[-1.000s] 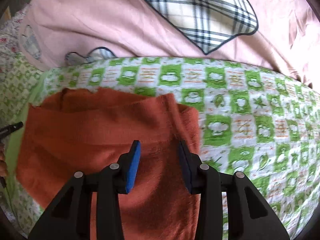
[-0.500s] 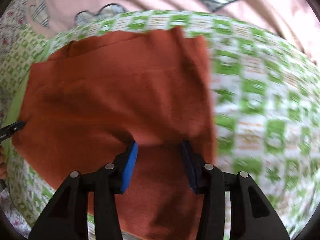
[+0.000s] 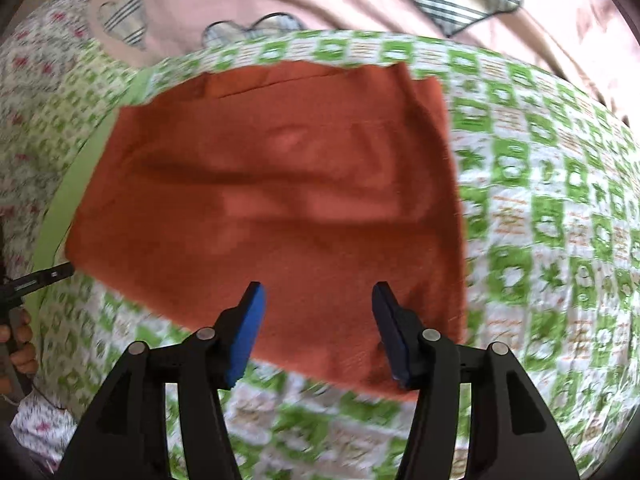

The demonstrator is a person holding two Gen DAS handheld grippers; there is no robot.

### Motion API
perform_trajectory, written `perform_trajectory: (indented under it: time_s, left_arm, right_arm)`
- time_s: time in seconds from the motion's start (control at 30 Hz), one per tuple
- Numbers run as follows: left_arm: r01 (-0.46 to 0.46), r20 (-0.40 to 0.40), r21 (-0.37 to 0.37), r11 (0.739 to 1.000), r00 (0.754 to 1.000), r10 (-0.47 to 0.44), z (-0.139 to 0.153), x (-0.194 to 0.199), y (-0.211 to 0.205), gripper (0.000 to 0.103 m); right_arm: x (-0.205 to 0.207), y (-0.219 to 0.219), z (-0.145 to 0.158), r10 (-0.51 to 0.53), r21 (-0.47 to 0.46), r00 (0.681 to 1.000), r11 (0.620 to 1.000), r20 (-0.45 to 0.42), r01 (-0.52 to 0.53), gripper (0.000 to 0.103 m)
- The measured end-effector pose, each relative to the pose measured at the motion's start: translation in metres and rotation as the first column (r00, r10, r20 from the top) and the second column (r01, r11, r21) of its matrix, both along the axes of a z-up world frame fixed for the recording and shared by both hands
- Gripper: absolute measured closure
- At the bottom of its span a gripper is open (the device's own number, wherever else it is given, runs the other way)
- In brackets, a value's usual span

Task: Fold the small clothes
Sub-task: 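Grasp the folded sweater edge with the left tool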

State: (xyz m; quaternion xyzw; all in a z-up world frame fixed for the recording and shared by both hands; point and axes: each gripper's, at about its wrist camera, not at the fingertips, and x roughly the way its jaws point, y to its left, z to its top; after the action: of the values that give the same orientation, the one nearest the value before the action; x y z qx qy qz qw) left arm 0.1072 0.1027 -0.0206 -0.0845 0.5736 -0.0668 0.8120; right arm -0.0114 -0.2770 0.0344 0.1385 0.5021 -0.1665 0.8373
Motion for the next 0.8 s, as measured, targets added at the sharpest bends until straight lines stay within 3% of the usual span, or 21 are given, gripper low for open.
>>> perform_trajectory:
  time_s: [0.3, 0.47, 0.6, 0.63, 0.7, 0.8]
  left_arm:
    - [-0.101, 0.002, -0.091, 0.991, 0.995, 0.102, -0.006, 0.007, -0.003, 0.041]
    - [-0.202, -0.024, -0.206, 0.957, 0.979, 0.202, -0.016, 0.032, 0.005, 0.035]
    - [-0.224, -0.011, -0.234, 0.946, 0.974, 0.228, -0.018, 0.048, -0.001, 0.034]
    - [-0.215, -0.002, -0.236, 0.948, 0.975, 0.221, -0.017, 0.051, -0.005, 0.036]
    - [-0.177, 0.020, -0.235, 0.956, 0.982, 0.187, -0.013, 0.054, -0.013, 0.063]
    - [-0.118, 0.061, -0.197, 0.973, 0.989, 0.133, -0.004, 0.055, -0.026, 0.088]
  right_arm:
    - [0.010, 0.017, -0.001, 0.111, 0.021, 0.994, 0.994, -0.004, -0.111, 0.043]
    - [0.009, 0.019, 0.000, 0.127, 0.048, 0.992, 0.991, 0.007, -0.128, 0.043]
    - [0.011, 0.021, -0.002, 0.128, 0.081, 0.992, 0.988, 0.014, -0.128, 0.044]
    - [0.012, 0.021, -0.003, 0.124, 0.084, 0.992, 0.989, 0.005, -0.124, 0.043]
    - [0.014, 0.020, -0.004, 0.114, 0.081, 0.993, 0.990, -0.006, -0.113, 0.043]
    - [0.016, 0.018, -0.005, 0.115, 0.087, 0.993, 0.990, 0.002, -0.115, 0.043]
